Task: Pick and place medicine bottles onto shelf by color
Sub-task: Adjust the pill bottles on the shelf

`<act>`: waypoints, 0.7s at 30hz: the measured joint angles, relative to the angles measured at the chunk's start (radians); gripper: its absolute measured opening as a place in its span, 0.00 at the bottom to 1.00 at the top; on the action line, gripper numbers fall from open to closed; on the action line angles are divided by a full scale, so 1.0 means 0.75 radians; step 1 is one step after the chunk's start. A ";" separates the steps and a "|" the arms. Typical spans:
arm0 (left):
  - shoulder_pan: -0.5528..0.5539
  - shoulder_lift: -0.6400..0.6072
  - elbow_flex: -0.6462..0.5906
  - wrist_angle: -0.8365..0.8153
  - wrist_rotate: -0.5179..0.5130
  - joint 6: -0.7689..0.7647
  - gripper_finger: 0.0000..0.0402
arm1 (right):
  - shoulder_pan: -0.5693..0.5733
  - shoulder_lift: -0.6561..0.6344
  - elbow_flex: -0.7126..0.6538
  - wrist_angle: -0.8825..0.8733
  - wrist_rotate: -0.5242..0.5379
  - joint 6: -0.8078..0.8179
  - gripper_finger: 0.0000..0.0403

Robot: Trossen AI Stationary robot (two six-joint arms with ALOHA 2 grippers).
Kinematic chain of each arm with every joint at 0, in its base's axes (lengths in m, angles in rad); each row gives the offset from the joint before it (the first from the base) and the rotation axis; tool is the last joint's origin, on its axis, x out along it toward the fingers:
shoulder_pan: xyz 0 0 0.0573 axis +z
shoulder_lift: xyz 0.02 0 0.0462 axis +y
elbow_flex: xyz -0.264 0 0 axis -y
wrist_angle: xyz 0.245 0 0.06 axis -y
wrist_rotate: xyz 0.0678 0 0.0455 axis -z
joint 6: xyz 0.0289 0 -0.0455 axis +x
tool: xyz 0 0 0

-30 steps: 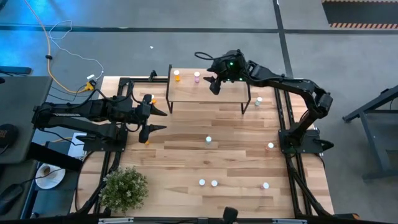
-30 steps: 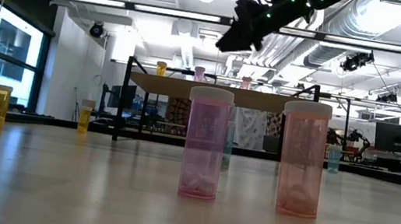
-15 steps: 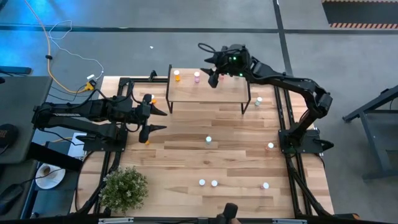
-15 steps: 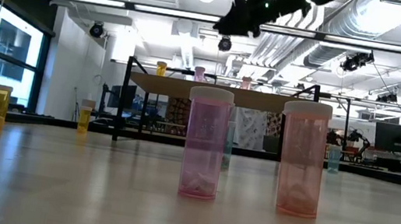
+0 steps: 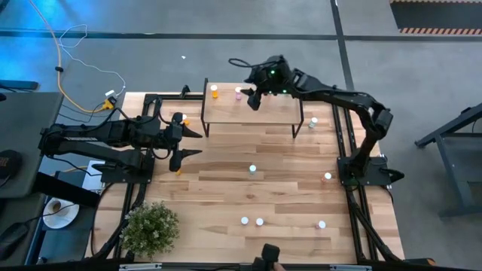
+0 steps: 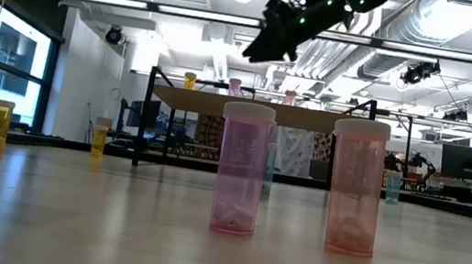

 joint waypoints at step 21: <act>0.000 -0.001 0.000 -0.001 0.000 -0.001 0.59 | 0.012 0.120 -0.002 0.091 0.100 -0.022 0.50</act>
